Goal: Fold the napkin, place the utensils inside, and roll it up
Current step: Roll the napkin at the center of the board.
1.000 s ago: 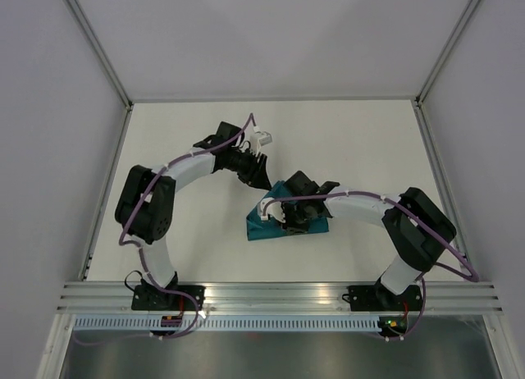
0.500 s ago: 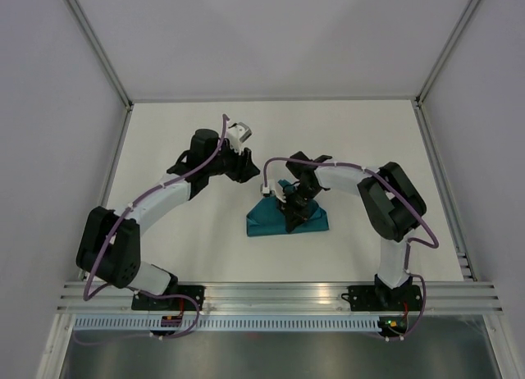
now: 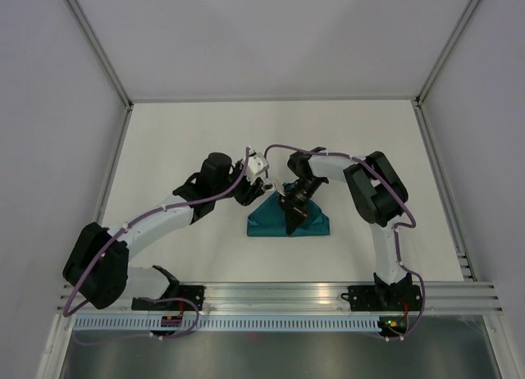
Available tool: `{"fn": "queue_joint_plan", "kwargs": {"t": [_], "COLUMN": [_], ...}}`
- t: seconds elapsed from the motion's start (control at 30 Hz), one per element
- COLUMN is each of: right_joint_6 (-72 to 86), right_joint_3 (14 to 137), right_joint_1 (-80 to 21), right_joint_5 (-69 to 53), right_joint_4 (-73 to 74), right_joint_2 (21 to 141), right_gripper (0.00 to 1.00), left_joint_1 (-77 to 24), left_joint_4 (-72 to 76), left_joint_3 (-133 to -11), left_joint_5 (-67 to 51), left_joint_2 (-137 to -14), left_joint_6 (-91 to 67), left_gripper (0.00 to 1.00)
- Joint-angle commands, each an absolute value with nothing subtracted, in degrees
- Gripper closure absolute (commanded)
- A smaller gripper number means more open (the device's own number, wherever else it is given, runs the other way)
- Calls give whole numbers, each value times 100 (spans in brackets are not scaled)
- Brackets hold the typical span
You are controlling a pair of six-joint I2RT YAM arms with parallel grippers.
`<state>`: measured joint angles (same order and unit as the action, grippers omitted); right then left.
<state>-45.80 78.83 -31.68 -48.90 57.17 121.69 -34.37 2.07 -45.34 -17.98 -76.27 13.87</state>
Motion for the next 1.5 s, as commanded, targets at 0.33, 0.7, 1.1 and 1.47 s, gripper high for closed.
{"fn": "queue_joint_plan", "kwargs": {"t": [0.33, 0.7, 1.1, 1.47], "right_joint_6": [-4755, -4720, -4702, -4746], "right_joint_3": [8138, 8174, 8209, 8191], "right_joint_1": [-3094, -3085, -3085, -3085], "right_joint_5": [-4377, -4359, -4333, -4351], "right_joint_4": [5783, 5818, 5836, 5845], "right_joint_2": [12885, 12937, 12981, 12955], "right_gripper": [92, 91, 92, 92], "left_joint_1": [-4613, -5483, -5678, -5678], "left_joint_4": [132, 404, 1494, 1407], "left_joint_3": [-3833, -3665, -3762, -3911], "left_joint_5": [-1766, -1714, -1187, -1301], "left_joint_2": [-7479, -8129, -9044, -9466], "left_joint_6": [3356, 3489, 3173, 2988], "left_gripper": [44, 44, 41, 68]}}
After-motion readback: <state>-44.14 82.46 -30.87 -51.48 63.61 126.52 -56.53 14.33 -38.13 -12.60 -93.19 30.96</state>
